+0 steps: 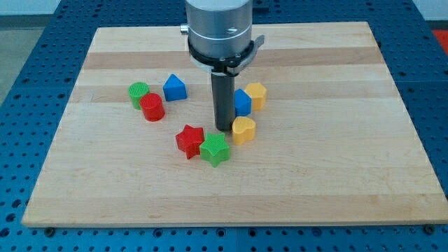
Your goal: Move the blue cube in between the yellow blocks
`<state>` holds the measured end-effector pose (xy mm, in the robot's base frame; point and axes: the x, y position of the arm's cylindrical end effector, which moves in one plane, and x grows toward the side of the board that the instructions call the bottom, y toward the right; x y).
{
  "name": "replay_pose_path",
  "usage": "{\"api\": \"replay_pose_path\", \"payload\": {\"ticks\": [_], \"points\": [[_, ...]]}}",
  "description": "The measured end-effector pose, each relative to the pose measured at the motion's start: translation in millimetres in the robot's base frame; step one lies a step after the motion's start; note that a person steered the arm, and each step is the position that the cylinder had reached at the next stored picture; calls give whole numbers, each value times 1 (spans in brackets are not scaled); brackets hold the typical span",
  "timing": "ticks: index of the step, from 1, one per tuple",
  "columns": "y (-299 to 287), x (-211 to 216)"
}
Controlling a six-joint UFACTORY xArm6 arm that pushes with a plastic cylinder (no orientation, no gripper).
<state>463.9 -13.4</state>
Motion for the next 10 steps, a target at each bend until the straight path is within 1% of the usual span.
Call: {"api": "replay_pose_path", "payload": {"ticks": [2, 4, 5, 6, 10], "points": [[-1, -4], [-44, -34], [-28, -49], [0, -55], [20, -55]]}}
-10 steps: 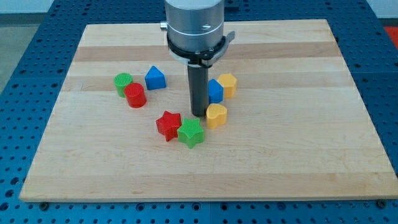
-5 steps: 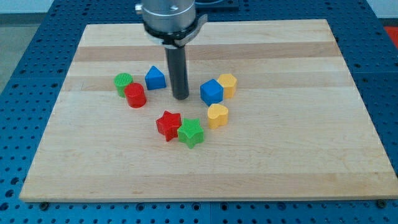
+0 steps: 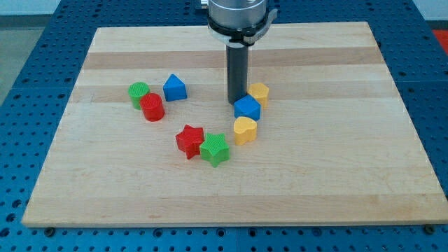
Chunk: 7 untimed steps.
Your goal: Move the blue cube in between the yellow blocks
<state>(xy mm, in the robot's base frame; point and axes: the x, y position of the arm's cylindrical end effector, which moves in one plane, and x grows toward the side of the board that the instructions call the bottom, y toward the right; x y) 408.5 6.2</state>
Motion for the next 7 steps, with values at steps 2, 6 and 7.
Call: {"api": "replay_pose_path", "payload": {"ticks": [2, 6, 7], "points": [[-34, -2], [0, 1], [0, 4]]}}
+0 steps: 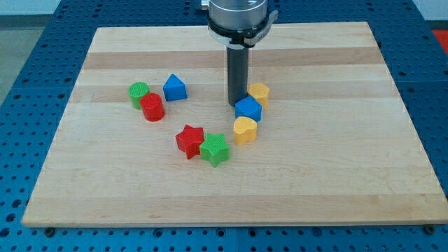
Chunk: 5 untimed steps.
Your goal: Move the blue cube in between the yellow blocks
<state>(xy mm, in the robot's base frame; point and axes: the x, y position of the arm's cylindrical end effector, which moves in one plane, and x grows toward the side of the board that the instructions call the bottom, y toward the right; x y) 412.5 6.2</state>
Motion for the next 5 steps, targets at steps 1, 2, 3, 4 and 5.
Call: {"api": "replay_pose_path", "payload": {"ticks": [1, 2, 3, 4, 5], "points": [[-8, 0], [-20, 0], [-22, 7], [-21, 14], [-21, 14]]}}
